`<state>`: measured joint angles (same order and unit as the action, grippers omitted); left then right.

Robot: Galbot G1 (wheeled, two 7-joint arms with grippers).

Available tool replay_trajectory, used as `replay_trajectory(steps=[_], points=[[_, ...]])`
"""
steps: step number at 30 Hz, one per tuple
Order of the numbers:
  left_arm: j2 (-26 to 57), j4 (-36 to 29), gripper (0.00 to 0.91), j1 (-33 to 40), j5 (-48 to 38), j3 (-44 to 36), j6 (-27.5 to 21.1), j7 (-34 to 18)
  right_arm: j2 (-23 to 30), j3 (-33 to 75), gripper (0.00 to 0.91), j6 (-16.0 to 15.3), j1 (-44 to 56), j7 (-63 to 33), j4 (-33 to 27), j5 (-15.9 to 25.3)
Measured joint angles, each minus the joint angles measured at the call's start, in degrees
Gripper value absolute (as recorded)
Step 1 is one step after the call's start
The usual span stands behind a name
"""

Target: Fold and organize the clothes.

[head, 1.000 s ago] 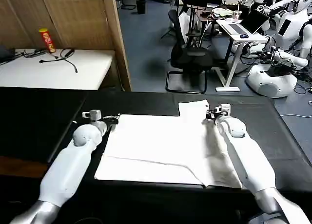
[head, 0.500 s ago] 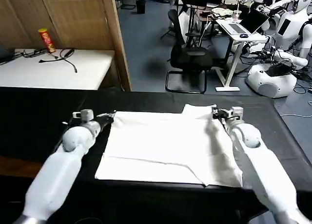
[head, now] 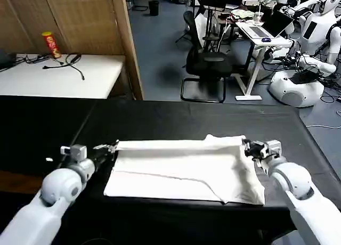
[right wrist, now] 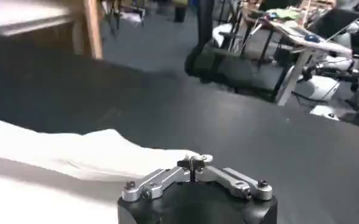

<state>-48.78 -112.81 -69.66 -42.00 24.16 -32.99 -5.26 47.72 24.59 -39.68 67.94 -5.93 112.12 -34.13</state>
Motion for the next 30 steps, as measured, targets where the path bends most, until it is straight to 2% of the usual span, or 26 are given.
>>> replay_trajectory(steps=[17, 18, 19, 24, 30], points=[[-0.13, -4.2, 0.0, -8.99, 3.1, 2.94, -0.49, 0.16, -0.09, 6.33, 0.0, -2.51, 11.62, -0.89, 7.06, -0.35], [-0.24, -4.52, 0.878, -9.45, 3.5, 2.93, -0.86, 0.19, 0.05, 6.58, 0.263, -2.51, 12.25, -0.85, 7.35, -0.44], [-0.5, -4.79, 0.878, -9.94, 4.31, 2.94, -1.16, 0.17, 0.22, 6.86, 0.878, -2.52, 12.83, -0.82, 7.62, -0.59], [-1.61, -6.47, 0.878, -12.23, 5.78, 3.7, -1.85, -0.19, 1.15, 9.07, 0.878, -1.93, 14.92, -0.7, 9.53, -3.1], [-3.1, -8.48, 0.878, -12.06, 4.9, 5.89, -2.03, -0.43, 2.1, 11.61, 0.878, 2.47, 13.05, -0.96, 9.17, -5.38]])
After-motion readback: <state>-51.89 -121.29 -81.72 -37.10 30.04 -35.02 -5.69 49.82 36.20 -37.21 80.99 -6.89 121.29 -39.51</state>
